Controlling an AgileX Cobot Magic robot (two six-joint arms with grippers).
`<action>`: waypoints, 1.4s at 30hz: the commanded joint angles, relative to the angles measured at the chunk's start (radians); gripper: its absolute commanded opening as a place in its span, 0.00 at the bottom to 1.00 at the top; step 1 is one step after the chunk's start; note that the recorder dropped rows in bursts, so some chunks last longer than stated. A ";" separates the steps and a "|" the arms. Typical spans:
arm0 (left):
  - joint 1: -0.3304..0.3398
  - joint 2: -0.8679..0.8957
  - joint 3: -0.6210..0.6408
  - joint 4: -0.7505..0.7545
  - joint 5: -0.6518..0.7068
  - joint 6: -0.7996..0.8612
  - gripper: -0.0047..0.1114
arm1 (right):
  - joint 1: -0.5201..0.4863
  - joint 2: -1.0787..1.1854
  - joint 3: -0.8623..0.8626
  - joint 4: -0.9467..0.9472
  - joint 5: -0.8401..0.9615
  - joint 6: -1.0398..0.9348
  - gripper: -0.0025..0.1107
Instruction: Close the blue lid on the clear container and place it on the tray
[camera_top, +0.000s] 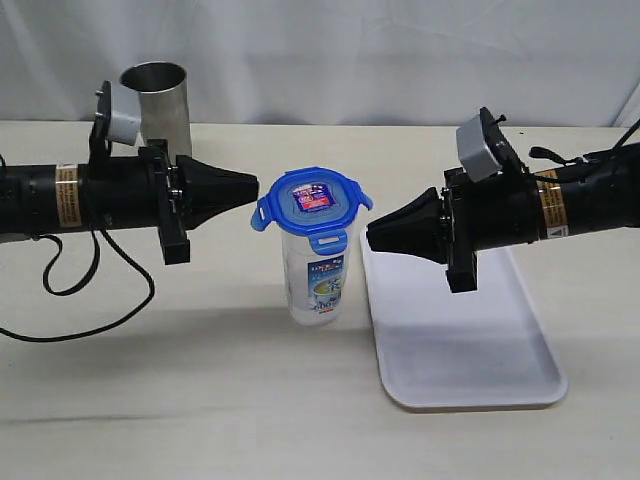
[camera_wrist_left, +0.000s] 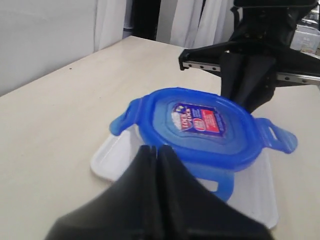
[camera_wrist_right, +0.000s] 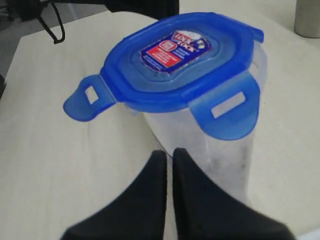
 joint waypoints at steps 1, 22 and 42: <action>-0.056 -0.006 0.006 -0.050 0.055 0.021 0.04 | -0.003 0.000 0.000 0.002 -0.017 -0.004 0.06; 0.104 -0.031 0.043 -0.045 0.084 0.032 0.04 | -0.006 -0.046 -0.002 -0.036 0.114 0.091 0.06; 0.129 -0.223 0.181 -0.160 0.752 -0.285 0.04 | 0.084 -0.471 0.370 -0.036 0.539 0.625 0.34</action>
